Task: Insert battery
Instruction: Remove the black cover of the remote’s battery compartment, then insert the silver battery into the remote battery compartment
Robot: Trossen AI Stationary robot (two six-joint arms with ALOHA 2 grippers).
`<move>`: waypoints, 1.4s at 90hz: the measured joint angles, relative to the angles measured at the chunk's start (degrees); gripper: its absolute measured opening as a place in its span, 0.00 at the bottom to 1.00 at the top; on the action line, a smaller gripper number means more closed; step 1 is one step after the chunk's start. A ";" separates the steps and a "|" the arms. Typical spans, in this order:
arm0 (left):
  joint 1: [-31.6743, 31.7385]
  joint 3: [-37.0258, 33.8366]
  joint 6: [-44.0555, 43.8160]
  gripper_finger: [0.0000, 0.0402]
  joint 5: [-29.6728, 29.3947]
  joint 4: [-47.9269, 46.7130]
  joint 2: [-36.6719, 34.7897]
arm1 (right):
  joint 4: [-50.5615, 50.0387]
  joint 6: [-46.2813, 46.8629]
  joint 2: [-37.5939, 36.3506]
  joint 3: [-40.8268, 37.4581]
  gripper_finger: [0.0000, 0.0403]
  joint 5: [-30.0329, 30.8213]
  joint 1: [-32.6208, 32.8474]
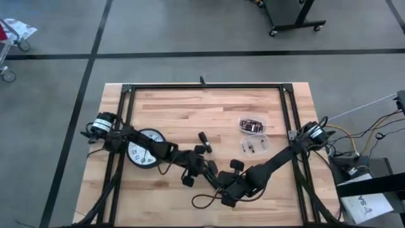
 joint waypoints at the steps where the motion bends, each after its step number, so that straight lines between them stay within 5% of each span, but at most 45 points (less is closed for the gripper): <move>1: 0.00 0.20 0.04 0.24 0.01 -0.18 0.00 | 0.01 0.01 0.00 -0.02 0.00 0.00 0.00; 49: 2.82 1.35 -0.12 0.24 -2.70 -6.00 2.58 | 2.53 -2.07 4.92 -0.31 0.00 -0.43 -1.62; 66: 1.47 1.31 -4.39 0.24 2.33 -6.99 2.51 | 1.87 -2.79 4.56 -0.29 0.00 -0.44 -2.50; 108: -9.09 2.14 -15.51 0.24 7.10 -12.90 1.06 | -30.65 21.92 -6.12 1.63 0.00 2.36 -3.85; 126: -8.90 7.48 -14.68 0.24 6.87 -20.25 -0.97 | -39.19 29.28 -10.93 1.52 0.07 -1.23 -8.45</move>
